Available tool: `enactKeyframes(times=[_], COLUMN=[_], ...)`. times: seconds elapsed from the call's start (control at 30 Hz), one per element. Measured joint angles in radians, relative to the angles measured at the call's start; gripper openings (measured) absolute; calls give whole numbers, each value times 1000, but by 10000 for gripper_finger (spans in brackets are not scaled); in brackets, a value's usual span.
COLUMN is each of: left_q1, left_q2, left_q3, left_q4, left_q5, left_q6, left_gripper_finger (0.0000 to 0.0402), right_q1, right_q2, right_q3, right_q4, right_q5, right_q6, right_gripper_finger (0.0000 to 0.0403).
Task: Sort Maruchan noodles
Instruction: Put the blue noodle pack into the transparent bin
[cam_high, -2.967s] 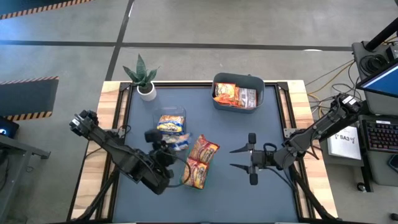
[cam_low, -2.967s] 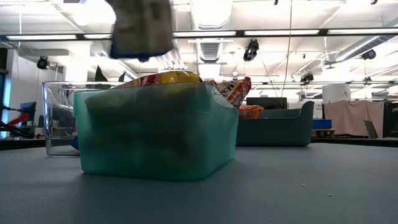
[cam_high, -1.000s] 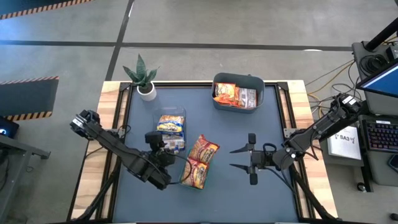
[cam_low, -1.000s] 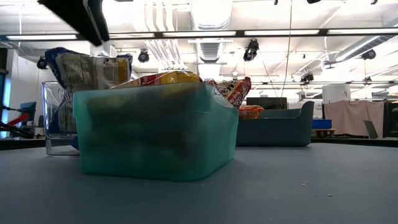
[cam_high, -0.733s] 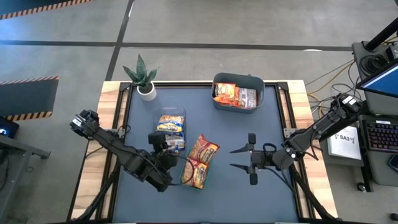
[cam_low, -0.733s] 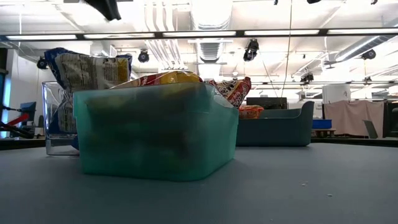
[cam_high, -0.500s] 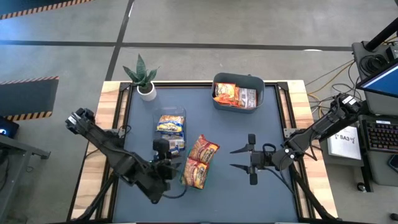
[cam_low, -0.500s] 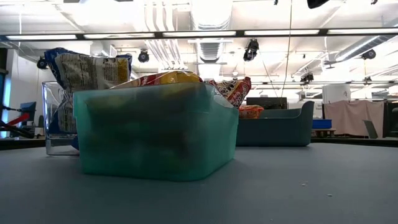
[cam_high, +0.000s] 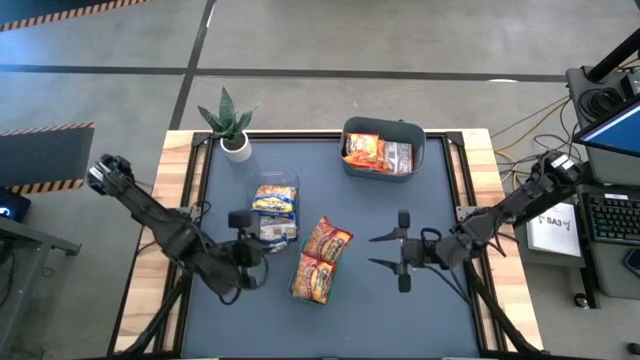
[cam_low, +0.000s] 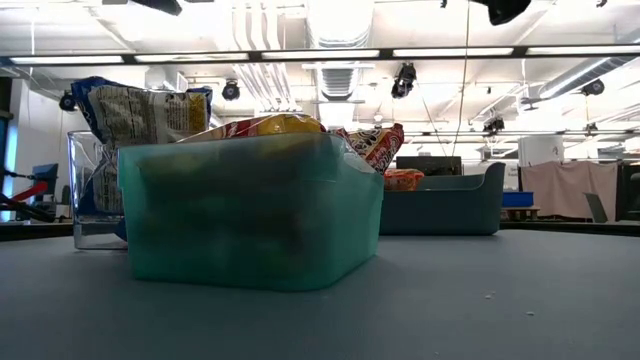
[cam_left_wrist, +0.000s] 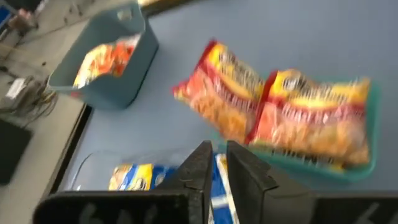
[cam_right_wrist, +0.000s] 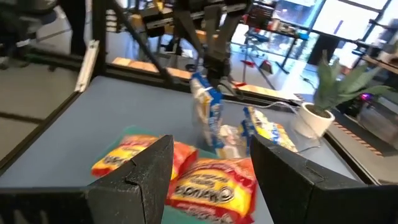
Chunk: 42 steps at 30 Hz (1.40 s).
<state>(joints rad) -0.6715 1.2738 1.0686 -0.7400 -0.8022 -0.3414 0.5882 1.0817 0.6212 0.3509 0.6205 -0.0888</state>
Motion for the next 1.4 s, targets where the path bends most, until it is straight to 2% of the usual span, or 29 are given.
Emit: enactKeyframes(times=[0.1,0.27,0.4,0.53,0.7,0.83,1.07,1.4], left_q1=[1,1,1,1,1,0,-4,-52], left_q2=[-104,-236,-301,-335,-352,-351,-354,-424], left_q3=[-110,-280,-391,-451,-463,-460,-459,-458], left_q4=[187,485,638,666,666,665,665,659], left_q5=[-18,-144,-253,-299,-437,-440,-438,-446], left_q6=[63,161,212,224,253,252,252,254], left_gripper_finger=[16,2,6,6,6,6,6,6], right_q1=[-51,-190,-288,-354,-396,-408,-412,-413], right_q2=[2,64,160,277,440,559,713,802], right_q3=[15,77,153,249,394,518,702,811], right_q4=[-2,-2,0,-1,-2,-9,-89,-184], right_q5=[-14,-214,-339,-399,-471,-523,-526,-524], right_q6=[21,48,49,37,1,-30,-63,-103], right_gripper_finger=[203,203,203,203,203,203,203,203])
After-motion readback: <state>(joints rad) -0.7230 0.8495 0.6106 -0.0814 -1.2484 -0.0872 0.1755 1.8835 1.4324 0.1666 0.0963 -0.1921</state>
